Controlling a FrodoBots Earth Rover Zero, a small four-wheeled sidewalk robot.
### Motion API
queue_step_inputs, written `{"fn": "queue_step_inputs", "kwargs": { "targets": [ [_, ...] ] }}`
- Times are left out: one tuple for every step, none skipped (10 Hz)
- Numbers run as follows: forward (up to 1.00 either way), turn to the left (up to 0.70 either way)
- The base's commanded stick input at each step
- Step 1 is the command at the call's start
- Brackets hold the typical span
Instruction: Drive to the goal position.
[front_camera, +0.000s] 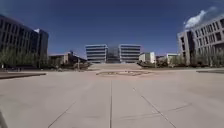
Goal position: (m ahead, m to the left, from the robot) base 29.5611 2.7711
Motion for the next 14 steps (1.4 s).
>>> {"fn": "queue_step_inputs", "kwargs": {
  "targets": [
    [0.7,0.01],
    [0.7,0.01],
    [0.7,0.01],
    [0.7,0.01],
    [0.7,0.01],
    [0.7,0.01],
    [0.7,0.01],
    [0.7,0.01],
    [0.7,0.01],
    [0.7,0.01],
    [0.7,0.01],
    [0.7,0.01],
    [0.7,0.01],
    [0.7,0.01]
  ]
}}
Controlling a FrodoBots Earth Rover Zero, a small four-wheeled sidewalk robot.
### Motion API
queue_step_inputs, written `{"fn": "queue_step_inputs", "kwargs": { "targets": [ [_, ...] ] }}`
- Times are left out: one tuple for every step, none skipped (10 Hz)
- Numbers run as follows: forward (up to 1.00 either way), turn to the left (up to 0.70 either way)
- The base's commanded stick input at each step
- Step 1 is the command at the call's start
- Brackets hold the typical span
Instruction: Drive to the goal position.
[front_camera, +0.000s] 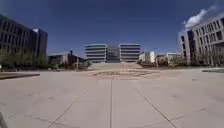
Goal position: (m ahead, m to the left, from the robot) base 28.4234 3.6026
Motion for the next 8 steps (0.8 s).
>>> {"fn": "queue_step_inputs", "kwargs": {
  "targets": [
    [0.7,0.01],
    [0.7,0.01],
    [0.7,0.01],
    [0.7,0.01],
    [0.7,0.01],
    [0.7,0.01],
    [0.7,0.01],
    [0.7,0.01]
  ]
}}
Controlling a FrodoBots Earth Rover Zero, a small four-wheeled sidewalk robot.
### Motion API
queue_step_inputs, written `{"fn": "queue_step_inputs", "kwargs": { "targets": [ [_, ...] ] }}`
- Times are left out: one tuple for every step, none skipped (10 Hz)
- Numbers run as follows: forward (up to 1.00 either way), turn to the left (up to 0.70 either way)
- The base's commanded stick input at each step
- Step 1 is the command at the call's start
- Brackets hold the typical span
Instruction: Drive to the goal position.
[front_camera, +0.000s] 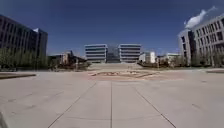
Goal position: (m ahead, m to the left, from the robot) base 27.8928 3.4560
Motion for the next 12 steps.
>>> {"fn": "queue_step_inputs", "kwargs": {
  "targets": [
    [0.7,0.01],
    [0.7,0.01],
    [0.7,0.01],
    [0.7,0.01],
    [0.7,0.01],
    [0.7,0.01],
    [0.7,0.01],
    [0.7,0.01],
    [0.7,0.01],
    [0.7,0.01],
    [0.7,0.01],
    [0.7,0.01]
  ]
}}
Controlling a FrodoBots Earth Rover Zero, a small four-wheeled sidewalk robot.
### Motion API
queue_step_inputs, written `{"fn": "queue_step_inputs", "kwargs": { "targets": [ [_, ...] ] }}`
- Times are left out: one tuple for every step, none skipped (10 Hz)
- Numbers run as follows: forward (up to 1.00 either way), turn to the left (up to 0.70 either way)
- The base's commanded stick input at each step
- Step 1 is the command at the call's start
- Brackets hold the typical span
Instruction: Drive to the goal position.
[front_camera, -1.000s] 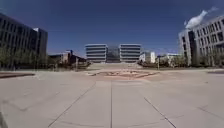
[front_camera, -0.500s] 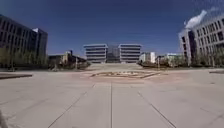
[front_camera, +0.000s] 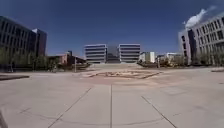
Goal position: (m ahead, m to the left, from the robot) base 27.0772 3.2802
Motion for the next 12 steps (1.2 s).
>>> {"fn": "queue_step_inputs", "kwargs": {
  "targets": [
    [0.7,0.01],
    [0.7,0.01],
    [0.7,0.01],
    [0.7,0.01],
    [0.7,0.05],
    [0.7,0.25],
    [0.7,0.36],
    [0.7,0.36],
    [0.7,0.36],
    [0.7,0.36],
    [0.7,0.18],
    [0.7,0.03]
  ]
}}
